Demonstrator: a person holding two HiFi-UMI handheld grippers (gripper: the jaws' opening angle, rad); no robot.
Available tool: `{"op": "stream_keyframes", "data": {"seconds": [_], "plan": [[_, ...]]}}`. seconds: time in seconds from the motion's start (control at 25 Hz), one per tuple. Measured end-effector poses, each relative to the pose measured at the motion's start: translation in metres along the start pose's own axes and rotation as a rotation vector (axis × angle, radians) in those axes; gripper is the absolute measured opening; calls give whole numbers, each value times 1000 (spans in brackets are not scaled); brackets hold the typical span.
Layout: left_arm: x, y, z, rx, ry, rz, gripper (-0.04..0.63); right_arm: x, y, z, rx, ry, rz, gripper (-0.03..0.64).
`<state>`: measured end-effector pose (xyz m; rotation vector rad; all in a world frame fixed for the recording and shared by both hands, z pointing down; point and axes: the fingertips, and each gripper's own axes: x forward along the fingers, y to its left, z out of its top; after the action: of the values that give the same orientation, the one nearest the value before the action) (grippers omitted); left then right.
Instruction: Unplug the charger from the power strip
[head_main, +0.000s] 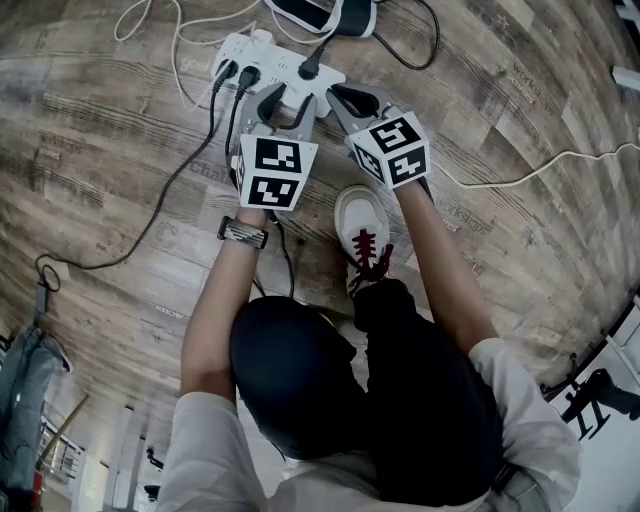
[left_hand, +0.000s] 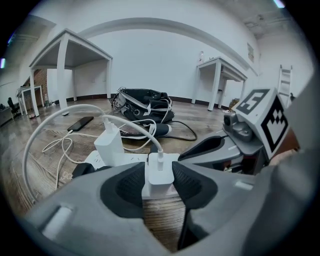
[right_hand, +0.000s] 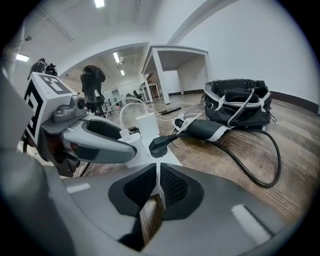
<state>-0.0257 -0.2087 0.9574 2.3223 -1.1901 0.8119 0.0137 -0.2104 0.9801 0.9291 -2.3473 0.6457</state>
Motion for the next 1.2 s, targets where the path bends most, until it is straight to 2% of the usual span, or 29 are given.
{"op": "stream_keyframes", "data": {"seconds": [0.28,0.36,0.48,0.68,0.76,0.96,1.2], "plan": [[8,-1,1,52,7,14,149,0,-4,-2,9,3,-9,3],[9,0,1,11,0,11,143,1,-4,-1,6,4,-16,3],[8,3,-1,-91,-10,-23,147,1,-4,-1,3,3,-19,3],[7,2,-1,-105,-7,-35,146,0,-4,-2,19,3,-27,3],[8,3,-1,-85,1,-34,146,1,-4,-2,27,6,-27,3],[8,0,-1,28,41,1,141,1,-4,-2,27,0,-35,3],[9,0,-1,18,39,2,141,1,-4,-2,30,-7,-32,3]]}}
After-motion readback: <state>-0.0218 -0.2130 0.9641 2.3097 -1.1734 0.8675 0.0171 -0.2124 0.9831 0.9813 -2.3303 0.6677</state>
